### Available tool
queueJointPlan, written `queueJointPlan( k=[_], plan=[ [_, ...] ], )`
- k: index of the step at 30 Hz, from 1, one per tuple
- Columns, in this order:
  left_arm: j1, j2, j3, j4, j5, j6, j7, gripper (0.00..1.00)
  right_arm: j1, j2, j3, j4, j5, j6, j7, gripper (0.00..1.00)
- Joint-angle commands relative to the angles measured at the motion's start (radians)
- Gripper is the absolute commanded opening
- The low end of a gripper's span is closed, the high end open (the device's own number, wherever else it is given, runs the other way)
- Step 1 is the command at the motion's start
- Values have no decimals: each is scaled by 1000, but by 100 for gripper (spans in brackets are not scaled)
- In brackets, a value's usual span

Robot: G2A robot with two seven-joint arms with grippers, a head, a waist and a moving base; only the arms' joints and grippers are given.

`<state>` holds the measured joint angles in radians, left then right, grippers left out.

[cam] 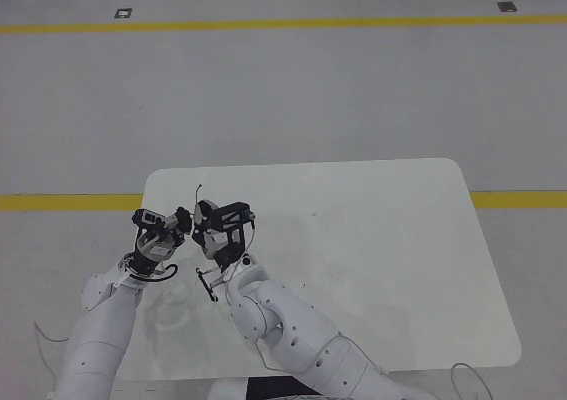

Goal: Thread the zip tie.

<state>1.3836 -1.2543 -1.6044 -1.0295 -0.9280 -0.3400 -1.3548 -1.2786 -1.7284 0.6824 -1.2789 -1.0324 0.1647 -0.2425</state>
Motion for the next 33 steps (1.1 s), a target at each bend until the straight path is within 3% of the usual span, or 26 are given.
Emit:
queueJointPlan(
  k=[1,5,7,8,16,22,26,31,33],
  plan=[
    [0,0,0,0,0,0,0,0,0,0,-1,0,1,0,0,0],
    [0,0,0,0,0,0,0,0,-2,1,0,-2,4,4,-2,0],
    [0,0,0,0,0,0,0,0,-5,2,2,-5,9,6,-7,49],
    [0,0,0,0,0,0,0,0,-6,3,4,-8,12,7,-10,100],
    [0,0,0,0,0,0,0,0,-32,14,20,-32,21,0,-39,100],
    [0,0,0,0,0,0,0,0,-70,30,58,-64,66,-79,-6,100],
    [0,0,0,0,0,0,0,0,-70,30,58,-64,66,-79,-6,100],
    [16,1,8,-41,-44,82,59,0,-70,30,58,-64,66,-79,-6,100],
    [22,1,7,-49,-87,137,64,0,-81,32,75,-71,101,-96,-4,100]
  ],
)
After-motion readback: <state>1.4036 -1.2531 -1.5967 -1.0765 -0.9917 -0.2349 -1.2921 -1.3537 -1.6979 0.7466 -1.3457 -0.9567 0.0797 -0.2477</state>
